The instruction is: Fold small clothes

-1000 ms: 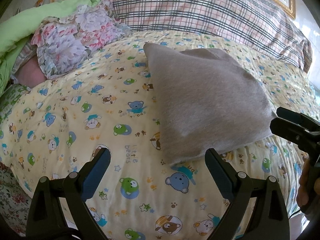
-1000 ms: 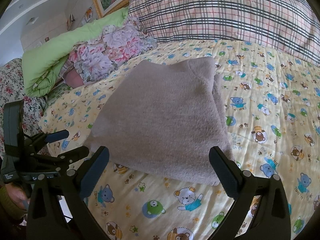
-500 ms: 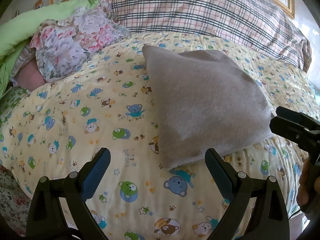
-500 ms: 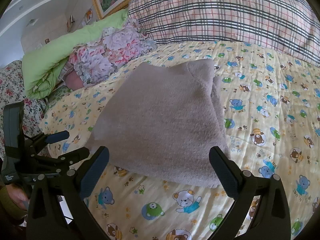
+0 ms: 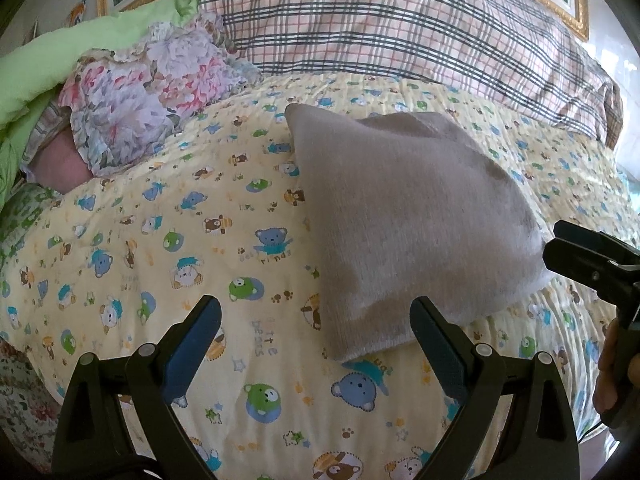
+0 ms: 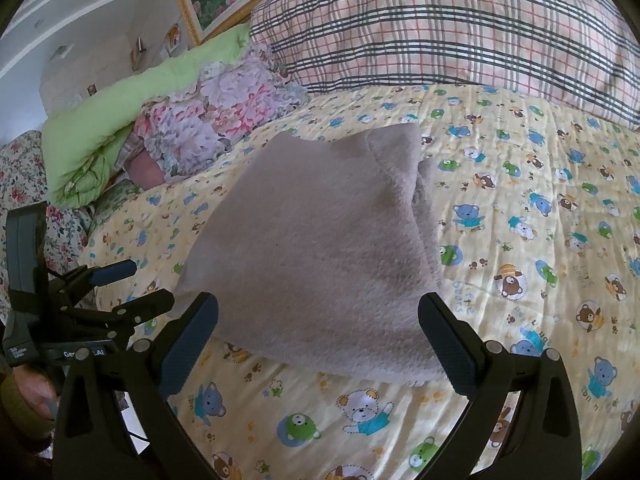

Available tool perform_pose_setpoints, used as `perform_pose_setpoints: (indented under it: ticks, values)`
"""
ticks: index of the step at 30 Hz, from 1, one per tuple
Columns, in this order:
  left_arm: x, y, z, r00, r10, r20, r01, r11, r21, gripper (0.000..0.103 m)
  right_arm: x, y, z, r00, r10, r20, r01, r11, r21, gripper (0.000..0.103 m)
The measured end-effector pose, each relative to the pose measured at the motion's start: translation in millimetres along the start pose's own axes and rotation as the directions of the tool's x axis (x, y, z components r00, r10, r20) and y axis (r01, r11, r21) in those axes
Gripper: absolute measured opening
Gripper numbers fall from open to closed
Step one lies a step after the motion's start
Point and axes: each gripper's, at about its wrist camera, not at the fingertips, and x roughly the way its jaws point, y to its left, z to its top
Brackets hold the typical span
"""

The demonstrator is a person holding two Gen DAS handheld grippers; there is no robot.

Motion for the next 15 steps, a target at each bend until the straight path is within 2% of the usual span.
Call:
perform_pose_setpoints:
  ticks: [15]
  values:
    - [2.8, 1.1, 4.3, 1.0, 0.003, -0.006, -0.003, 1.0, -0.004, 0.096, 1.5, -1.5, 2.6, 1.0, 0.0, -0.003, 0.0, 1.0, -0.001, 0.1]
